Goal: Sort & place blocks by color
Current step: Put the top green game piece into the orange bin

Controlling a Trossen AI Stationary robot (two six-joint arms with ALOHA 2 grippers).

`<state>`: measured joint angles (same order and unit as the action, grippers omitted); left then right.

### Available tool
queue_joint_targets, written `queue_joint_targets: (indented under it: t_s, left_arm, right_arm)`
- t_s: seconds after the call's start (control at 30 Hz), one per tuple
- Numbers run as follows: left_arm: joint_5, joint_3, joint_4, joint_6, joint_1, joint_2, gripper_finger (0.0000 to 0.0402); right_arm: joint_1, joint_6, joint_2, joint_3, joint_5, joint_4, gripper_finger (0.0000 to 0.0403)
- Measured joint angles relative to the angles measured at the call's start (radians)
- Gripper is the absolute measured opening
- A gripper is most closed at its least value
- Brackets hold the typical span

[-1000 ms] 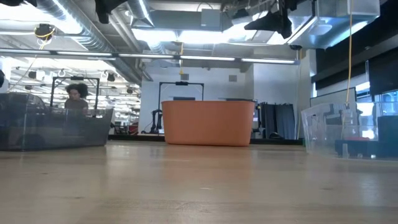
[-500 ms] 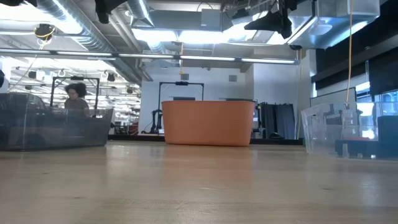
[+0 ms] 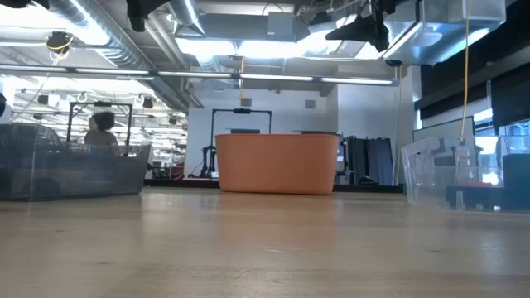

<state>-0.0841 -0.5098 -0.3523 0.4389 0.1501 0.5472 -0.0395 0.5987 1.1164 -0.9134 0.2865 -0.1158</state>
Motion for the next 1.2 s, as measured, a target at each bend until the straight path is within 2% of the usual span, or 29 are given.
queue_joint_targets:
  t_s: [0.63, 0.77, 0.9, 1.1, 1.2]
  left_arm:
    - [0.0, 0.0, 0.0, 0.0, 0.0, 0.0, 0.0284]
    - [0.0, 0.0, 0.0, 0.0, 0.0, 0.0, 0.0284]
    - [0.0, 0.0, 0.0, 0.0, 0.0, 0.0, 0.0284]
    - [0.0, 0.0, 0.0, 0.001, 0.0, 0.0, 0.0284]
    - [0.0, 0.0, 0.0, 0.001, 0.0, 0.0, 0.0284]
  right_arm:
    - [0.0, 0.045, 0.0, 0.0, 0.002, 0.0, 0.0332]
    - [0.02, 0.142, 0.0, -0.002, 0.113, -0.026, 0.0332]
    - [0.102, 0.231, -0.014, -0.002, 0.207, -0.116, 0.0332]
    - [0.303, 0.372, -0.015, -0.002, 0.217, -0.44, 0.0332]
    - [0.425, 0.426, 0.027, -0.002, 0.217, -0.615, 0.0332]
